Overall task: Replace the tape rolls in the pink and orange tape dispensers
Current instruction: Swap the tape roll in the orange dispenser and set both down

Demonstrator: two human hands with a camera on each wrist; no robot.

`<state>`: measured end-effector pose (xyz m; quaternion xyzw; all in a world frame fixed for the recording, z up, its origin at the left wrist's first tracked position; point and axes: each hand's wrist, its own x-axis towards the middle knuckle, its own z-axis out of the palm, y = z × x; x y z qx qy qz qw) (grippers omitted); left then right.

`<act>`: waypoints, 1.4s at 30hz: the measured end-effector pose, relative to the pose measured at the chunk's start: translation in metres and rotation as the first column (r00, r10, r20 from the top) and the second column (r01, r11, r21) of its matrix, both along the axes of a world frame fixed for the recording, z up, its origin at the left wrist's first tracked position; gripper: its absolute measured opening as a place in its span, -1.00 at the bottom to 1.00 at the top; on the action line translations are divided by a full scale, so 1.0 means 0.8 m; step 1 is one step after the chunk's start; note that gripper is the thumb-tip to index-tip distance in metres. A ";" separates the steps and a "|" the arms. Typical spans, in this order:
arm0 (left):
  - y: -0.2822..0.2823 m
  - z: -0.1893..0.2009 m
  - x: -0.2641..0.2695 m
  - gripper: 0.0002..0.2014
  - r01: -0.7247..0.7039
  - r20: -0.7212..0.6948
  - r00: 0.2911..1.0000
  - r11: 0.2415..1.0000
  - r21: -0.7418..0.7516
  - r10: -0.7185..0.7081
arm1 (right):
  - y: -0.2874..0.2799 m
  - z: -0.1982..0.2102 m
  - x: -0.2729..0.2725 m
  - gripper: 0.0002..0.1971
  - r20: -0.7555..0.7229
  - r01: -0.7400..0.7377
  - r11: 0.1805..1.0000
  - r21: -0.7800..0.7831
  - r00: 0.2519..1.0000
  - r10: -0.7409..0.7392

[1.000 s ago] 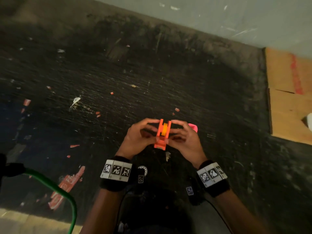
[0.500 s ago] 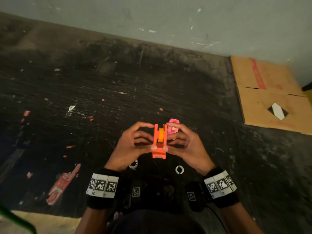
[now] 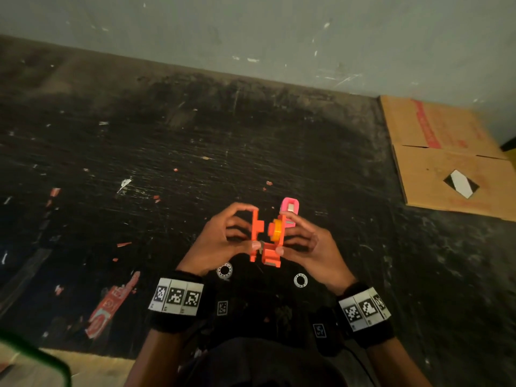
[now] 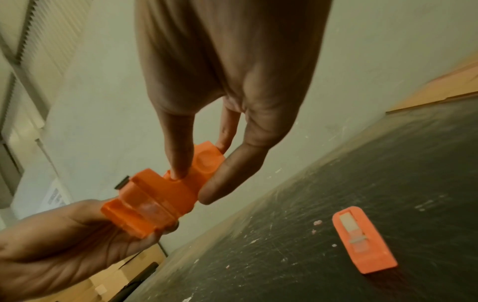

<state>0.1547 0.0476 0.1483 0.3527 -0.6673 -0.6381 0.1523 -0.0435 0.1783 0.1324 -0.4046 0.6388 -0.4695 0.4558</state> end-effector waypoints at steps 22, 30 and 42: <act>0.017 -0.179 0.077 -0.16 0.014 0.788 0.570 0.956 -0.294 0.233 | 0.040 -0.038 0.004 -0.20 -0.063 0.078 0.986 0.145 0.996 -0.069; 0.016 -0.066 0.025 -0.44 -0.112 0.141 0.982 0.988 -0.108 0.127 | 0.027 -0.032 0.011 -0.22 -0.090 -0.018 0.988 0.156 0.995 0.033; 0.035 -0.056 0.008 -0.55 -0.008 0.041 0.999 0.995 -0.098 0.012 | 0.035 -0.040 0.012 -0.19 -0.125 -0.008 0.988 0.157 0.992 0.028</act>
